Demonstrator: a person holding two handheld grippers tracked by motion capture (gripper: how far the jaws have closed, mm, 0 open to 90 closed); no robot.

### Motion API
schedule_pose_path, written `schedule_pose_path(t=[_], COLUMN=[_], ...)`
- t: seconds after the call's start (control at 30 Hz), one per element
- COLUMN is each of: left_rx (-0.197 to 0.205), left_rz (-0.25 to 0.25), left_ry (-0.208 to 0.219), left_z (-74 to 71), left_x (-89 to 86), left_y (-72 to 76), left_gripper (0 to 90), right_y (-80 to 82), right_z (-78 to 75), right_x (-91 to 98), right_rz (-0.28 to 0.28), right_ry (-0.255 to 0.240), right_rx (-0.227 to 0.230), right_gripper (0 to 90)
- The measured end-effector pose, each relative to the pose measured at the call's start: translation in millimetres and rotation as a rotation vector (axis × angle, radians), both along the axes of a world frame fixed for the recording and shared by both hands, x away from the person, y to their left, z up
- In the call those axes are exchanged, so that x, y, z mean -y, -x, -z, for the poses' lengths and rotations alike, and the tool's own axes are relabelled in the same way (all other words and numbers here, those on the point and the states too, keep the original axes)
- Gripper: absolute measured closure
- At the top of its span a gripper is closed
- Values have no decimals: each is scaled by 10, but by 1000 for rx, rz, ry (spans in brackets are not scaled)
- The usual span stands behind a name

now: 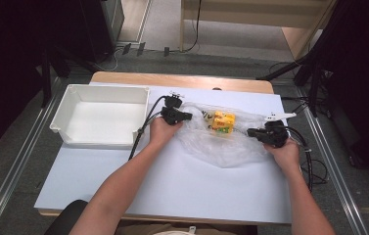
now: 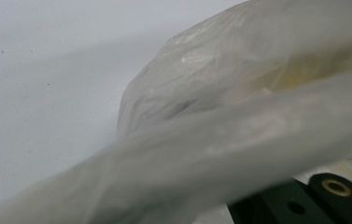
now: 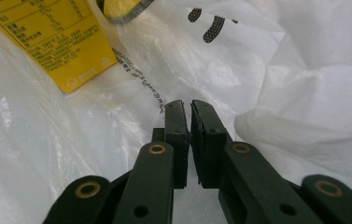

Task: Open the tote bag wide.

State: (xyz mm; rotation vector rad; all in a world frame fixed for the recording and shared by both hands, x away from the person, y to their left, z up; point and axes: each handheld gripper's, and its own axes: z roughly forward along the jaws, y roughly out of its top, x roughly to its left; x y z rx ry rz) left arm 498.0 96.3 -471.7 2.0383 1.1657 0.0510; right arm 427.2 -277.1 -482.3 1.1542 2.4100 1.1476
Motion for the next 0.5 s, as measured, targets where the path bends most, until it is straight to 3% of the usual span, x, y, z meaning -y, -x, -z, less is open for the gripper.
schedule_pose_path(t=[0.1,0.23,0.5], left_rx=[12,48,53], left_rz=[-6,-21,-52], left_ry=[-8,-60,-61], left_z=[1,-18,-15], left_x=[5,42,-8], left_y=[4,25,11], left_gripper=[900,900,900], right_y=[3,15,120], right_z=[12,24,27], right_x=[9,48,224], right_rz=[2,10,65], right_ry=[11,11,29], right_rx=[-1,-5,3], right_gripper=[864,864,882])
